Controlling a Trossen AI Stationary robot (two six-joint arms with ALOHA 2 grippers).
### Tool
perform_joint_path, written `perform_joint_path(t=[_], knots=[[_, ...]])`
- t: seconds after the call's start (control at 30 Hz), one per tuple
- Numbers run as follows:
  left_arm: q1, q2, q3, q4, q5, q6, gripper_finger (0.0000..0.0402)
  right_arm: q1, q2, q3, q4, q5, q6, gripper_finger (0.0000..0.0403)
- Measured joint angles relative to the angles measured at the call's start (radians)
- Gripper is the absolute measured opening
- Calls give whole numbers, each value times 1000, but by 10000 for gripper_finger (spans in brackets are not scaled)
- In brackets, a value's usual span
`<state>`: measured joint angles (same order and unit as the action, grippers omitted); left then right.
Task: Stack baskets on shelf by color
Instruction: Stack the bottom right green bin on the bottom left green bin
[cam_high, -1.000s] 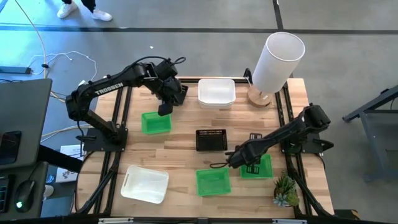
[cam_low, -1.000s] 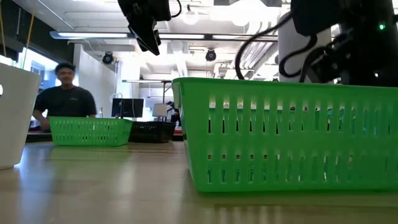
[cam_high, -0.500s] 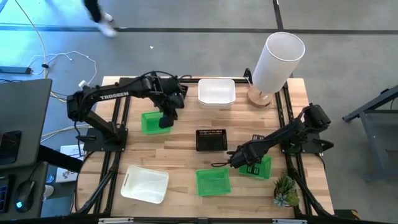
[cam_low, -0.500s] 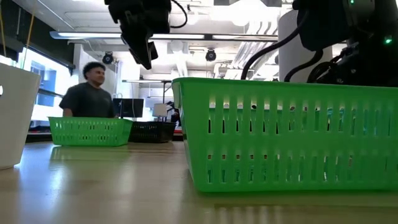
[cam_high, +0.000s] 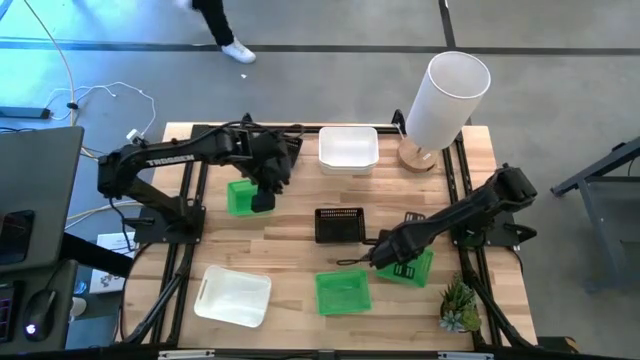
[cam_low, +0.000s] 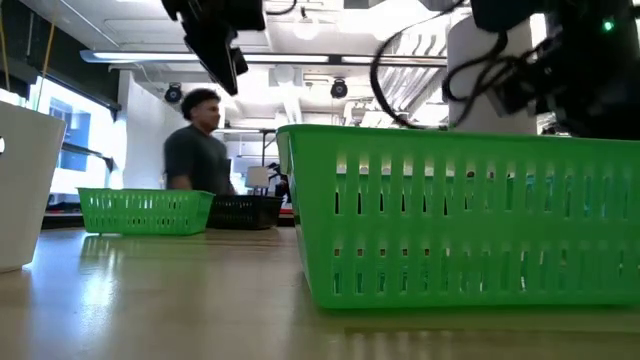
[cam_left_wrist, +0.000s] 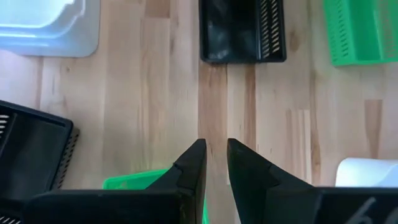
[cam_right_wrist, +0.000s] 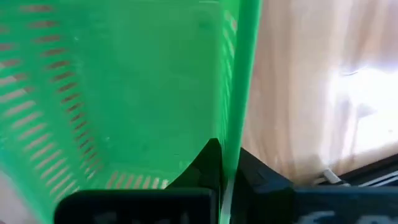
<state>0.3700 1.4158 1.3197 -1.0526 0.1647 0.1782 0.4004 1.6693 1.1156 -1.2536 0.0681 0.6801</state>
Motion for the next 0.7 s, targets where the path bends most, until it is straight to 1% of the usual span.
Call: perform_joint_path(t=[0.2, 0.33, 0.47, 0.6, 0.7], knots=[[-33, -85, -19, 6, -62, -54, 51, 0, -61, 55, -74, 58, 55, 0], [-61, -153, -91, 10, -106, -110, 51, 0, -84, 112, -131, 93, 75, 0], [-92, -226, -183, 33, -152, -166, 51, 0, -85, 197, -179, 130, 71, 0], [-113, -288, -268, 80, -154, -222, 51, 0, -85, 288, -191, 174, 48, 0], [-127, -320, -306, 87, -160, -262, 51, 0, -85, 354, -189, 199, 20, 0]])
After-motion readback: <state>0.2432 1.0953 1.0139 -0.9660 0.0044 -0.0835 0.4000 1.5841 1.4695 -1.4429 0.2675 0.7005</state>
